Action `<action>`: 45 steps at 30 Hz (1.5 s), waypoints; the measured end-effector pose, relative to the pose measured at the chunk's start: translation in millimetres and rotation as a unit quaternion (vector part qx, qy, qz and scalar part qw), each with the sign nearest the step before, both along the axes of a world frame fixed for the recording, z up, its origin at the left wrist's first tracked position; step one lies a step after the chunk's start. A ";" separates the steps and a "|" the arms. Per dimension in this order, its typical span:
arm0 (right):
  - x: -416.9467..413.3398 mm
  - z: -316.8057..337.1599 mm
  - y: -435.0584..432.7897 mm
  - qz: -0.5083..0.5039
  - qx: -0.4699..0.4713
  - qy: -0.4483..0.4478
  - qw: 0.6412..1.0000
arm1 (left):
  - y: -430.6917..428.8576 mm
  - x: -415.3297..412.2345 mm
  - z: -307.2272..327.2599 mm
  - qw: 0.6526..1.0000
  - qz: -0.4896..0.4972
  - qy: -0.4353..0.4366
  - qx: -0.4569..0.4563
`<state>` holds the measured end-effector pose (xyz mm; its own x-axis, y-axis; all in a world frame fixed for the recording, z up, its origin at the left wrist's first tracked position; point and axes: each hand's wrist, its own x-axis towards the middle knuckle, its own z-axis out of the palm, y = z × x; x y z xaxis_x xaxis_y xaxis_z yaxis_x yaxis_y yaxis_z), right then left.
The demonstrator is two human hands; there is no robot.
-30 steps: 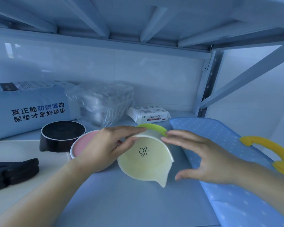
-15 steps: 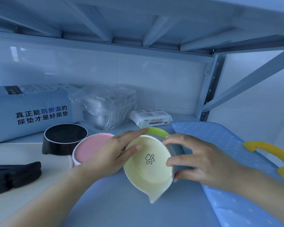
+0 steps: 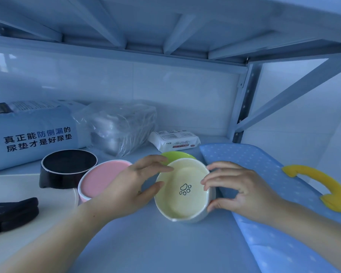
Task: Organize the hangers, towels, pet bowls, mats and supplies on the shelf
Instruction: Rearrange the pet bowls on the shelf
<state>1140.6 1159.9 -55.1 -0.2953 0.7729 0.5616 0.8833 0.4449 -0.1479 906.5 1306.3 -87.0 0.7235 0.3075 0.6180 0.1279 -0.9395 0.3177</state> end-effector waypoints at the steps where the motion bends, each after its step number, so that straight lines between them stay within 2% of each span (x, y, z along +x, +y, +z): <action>1: 0.8 -1.0 -0.4 -0.004 0.000 0.003 1.000 | -2.4 -0.1 1.4 1.000 -0.016 -0.003 0.003; 5: 2.3 -6.8 -3.4 -0.030 -0.008 0.064 0.997 | -16.1 3.9 2.8 0.997 -0.071 0.036 -0.010; 9: 2.8 -14.2 -9.2 -0.064 -0.044 0.126 0.989 | -20.6 5.2 -1.0 0.991 -0.091 0.063 -0.081; 14: 4.8 -17.4 -12.3 -0.110 -0.079 0.111 0.985 | -19.8 4.5 0.1 0.987 -0.101 0.085 -0.097; 21: 1.2 -22.1 -12.6 -0.076 -0.169 0.059 0.981 | -17.9 9.2 -6.2 0.988 -0.090 0.101 -0.076; 24: 4.2 -16.2 -10.8 -0.059 -0.197 0.071 0.976 | -19.0 9.0 -5.6 0.988 -0.094 0.094 -0.074; 26: 7.2 -6.6 -8.8 -0.042 -0.198 0.114 0.973 | -19.1 8.4 -2.2 0.990 -0.096 0.078 -0.065; 30: 8.9 14.8 12.1 -0.041 -0.168 0.189 0.967 | -10.5 0.4 12.3 0.999 -0.031 0.022 0.003; 34: 5.3 27.6 55.0 -0.070 -0.136 0.173 0.973 | 6.1 -14.0 23.0 0.996 0.080 -0.025 0.021; 38: 7.4 30.6 112.1 -0.113 -0.126 0.155 0.973 | 24.8 -26.5 23.7 0.984 0.179 -0.011 0.016; 45: 5.2 24.5 197.0 -0.176 -0.136 0.105 0.969 | 51.7 -42.1 16.8 0.965 0.257 0.020 -0.046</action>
<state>1145.8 1356.9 -30.6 0.1129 0.9332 0.3412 0.9109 0.0400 -0.4107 864.4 1358.0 -70.2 0.4844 0.6841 0.5453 0.5829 -0.7172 0.3819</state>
